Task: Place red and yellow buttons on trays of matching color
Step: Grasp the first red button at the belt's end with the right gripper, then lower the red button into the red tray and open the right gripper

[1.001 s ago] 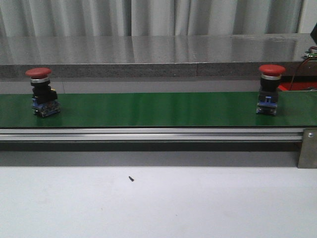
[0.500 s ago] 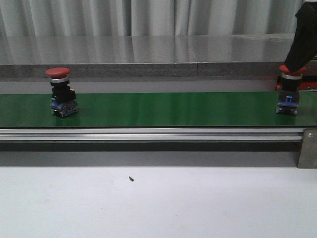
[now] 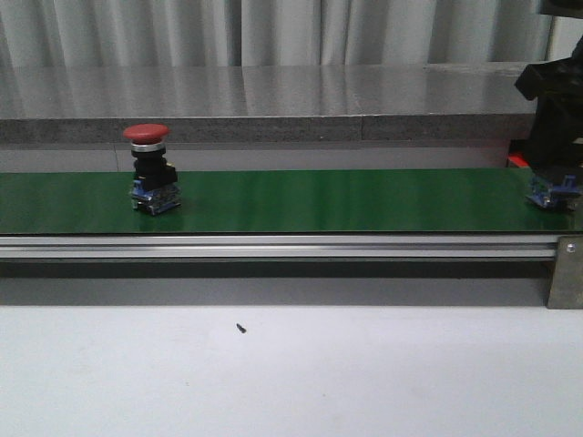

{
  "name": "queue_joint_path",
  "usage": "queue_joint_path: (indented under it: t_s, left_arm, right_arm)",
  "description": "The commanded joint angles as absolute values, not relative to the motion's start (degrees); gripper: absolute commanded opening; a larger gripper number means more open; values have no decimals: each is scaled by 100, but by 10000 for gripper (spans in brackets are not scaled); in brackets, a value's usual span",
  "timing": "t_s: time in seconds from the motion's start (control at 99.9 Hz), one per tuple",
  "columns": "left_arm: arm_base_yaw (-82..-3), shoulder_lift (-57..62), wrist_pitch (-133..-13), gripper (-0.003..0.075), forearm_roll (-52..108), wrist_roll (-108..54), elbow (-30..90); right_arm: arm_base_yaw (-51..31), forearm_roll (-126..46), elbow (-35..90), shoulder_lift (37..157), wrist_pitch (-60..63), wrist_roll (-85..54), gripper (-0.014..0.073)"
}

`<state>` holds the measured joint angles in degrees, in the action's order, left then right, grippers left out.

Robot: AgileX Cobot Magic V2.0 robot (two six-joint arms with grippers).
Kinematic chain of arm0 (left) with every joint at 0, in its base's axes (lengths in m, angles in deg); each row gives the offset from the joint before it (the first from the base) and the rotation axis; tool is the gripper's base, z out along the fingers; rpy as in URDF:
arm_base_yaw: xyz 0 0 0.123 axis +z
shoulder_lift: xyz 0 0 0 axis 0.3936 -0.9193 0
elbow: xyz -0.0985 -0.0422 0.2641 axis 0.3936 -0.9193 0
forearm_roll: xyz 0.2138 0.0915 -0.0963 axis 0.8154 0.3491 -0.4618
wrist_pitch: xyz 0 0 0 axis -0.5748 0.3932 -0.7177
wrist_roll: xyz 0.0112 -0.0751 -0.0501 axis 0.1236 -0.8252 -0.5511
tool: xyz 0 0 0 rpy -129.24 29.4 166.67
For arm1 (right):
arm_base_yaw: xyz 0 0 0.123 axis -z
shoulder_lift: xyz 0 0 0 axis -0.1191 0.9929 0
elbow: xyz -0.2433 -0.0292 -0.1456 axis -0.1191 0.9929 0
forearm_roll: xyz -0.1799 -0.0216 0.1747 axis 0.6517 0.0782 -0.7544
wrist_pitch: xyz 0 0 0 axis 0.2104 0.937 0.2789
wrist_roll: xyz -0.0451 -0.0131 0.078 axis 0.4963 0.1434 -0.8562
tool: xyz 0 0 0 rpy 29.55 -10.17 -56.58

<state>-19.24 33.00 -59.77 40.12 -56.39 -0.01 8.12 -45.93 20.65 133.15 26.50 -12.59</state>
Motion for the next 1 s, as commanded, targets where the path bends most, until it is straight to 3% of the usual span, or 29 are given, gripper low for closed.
queue_joint_path:
  t_s: [0.0, 0.25, 0.55, 0.991]
  left_arm:
    - [-1956, 3283, -6419, -20, 3914, -5678, 166]
    - [-1956, 3283, -6419, -20, 3914, -5678, 166]
    - [-1956, 3283, -6419, -20, 3914, -5678, 166]
    - [-1956, 3283, -6419, -20, 3914, -5678, 166]
  right_arm:
    - [827, -4644, 1791, 13073, 2681, -1201, 169]
    - [978, -4534, 953, 13053, 3277, -1206, 162]
    - [1911, -4534, -222, 13350, 3633, -1206, 162]
    - [2398, -4522, -640, 14780, 3284, -1206, 162]
